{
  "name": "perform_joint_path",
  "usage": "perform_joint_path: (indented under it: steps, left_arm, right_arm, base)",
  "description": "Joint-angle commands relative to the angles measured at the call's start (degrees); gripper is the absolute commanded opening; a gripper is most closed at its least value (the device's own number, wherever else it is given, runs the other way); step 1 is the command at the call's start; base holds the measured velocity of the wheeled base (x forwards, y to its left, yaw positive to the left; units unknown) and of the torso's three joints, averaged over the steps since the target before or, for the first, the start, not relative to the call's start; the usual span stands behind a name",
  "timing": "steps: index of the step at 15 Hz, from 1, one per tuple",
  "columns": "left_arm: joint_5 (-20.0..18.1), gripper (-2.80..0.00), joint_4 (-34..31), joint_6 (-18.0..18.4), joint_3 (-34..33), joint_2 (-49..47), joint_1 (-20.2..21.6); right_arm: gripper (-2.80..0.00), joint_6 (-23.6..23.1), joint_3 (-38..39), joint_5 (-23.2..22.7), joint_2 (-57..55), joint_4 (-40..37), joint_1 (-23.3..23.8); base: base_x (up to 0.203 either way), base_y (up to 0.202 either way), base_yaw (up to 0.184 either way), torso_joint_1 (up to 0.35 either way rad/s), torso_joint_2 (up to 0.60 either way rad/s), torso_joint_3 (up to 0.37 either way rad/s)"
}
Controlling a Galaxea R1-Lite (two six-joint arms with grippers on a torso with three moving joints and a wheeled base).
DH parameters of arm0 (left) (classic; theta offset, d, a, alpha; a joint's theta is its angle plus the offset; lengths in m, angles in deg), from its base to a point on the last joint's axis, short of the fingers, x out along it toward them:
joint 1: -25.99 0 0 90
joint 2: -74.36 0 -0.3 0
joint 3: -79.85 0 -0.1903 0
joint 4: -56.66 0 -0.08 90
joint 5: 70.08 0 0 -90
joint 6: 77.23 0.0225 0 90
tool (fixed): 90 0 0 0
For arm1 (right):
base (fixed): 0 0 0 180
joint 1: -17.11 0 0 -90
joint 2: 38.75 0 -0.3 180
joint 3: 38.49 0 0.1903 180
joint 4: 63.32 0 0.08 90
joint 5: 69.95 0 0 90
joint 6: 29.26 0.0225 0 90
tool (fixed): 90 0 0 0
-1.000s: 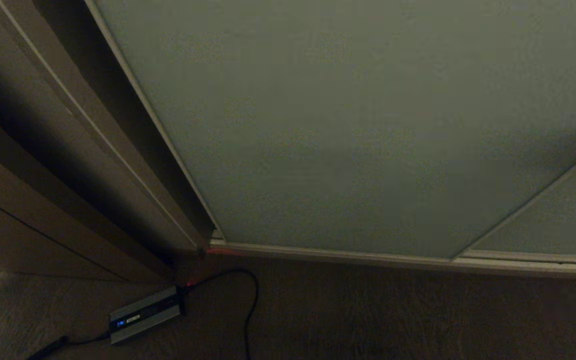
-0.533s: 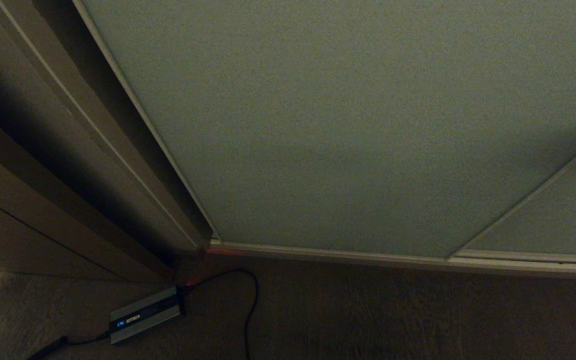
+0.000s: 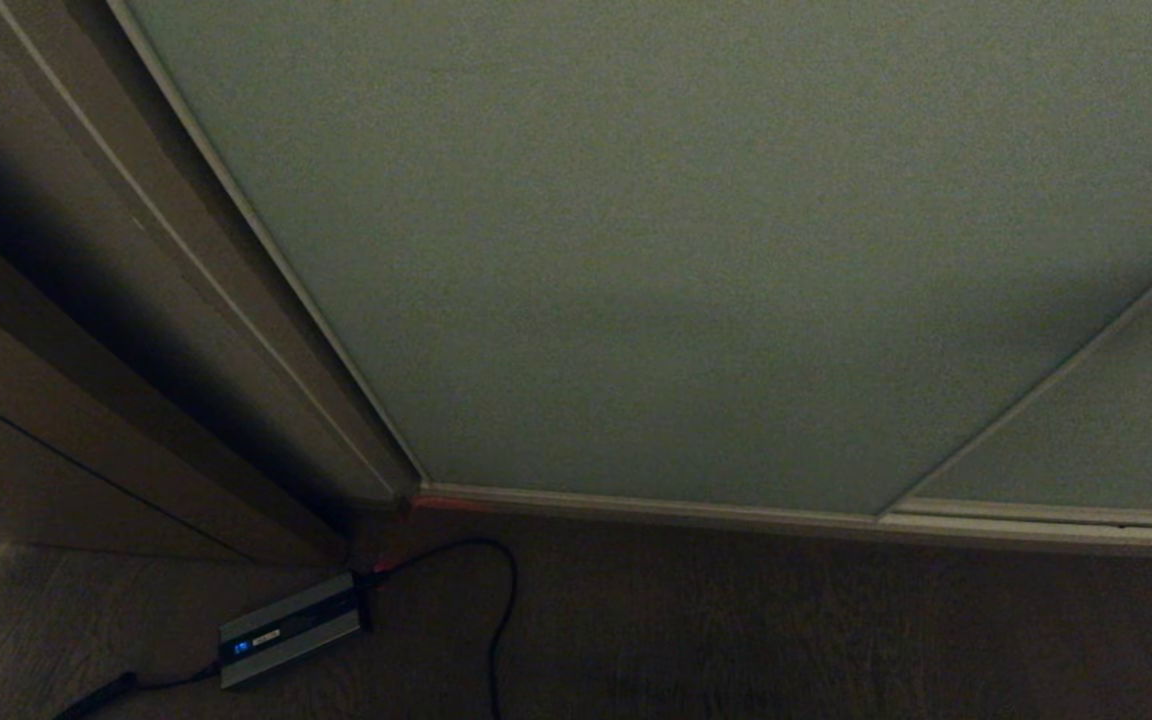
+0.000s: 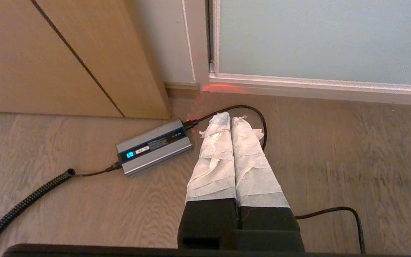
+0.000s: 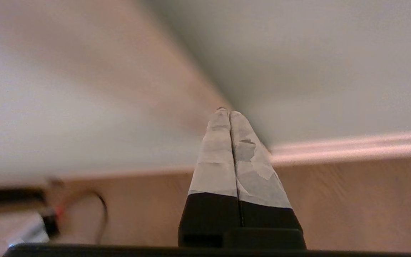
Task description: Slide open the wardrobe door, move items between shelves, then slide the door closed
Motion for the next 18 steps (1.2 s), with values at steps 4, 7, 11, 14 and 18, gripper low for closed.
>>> perform_joint_path:
  steps: [4,7,11,14,18]
  left_arm:
    - [0.0,-2.8,0.04,0.09,0.01,0.0,-0.02]
    - [0.0,-2.8,0.04,0.02,0.01,0.0,-0.02]
    - [0.0,-2.8,-0.04,0.0,0.01,0.0,-0.02]
    - [0.0,-2.8,-0.04,0.0,0.01,0.0,-0.02]
    - [0.0,-2.8,0.04,0.0,0.01,0.0,-0.02]
  right_arm:
    - [-2.8,-14.93,20.35,0.7,21.19,-0.69,-0.16]
    - [-2.8,-18.72,32.05,4.09,33.19,-0.16,-4.11]
    - [-2.8,-20.94,47.37,20.03,51.24,-2.2,-21.31]
    - [-2.8,-20.01,54.12,26.45,66.63,-9.13,-27.9]
    - [-2.8,-17.31,60.68,30.41,88.06,-18.32,-30.9]
  base:
    - [0.0,0.0,0.0,0.0,0.0,0.0]
    - [0.0,0.0,0.0,0.0,0.0,0.0]
    - [0.0,0.0,0.0,0.0,0.0,0.0]
    - [0.0,0.0,0.0,0.0,0.0,0.0]
    - [0.0,0.0,0.0,0.0,0.0,0.0]
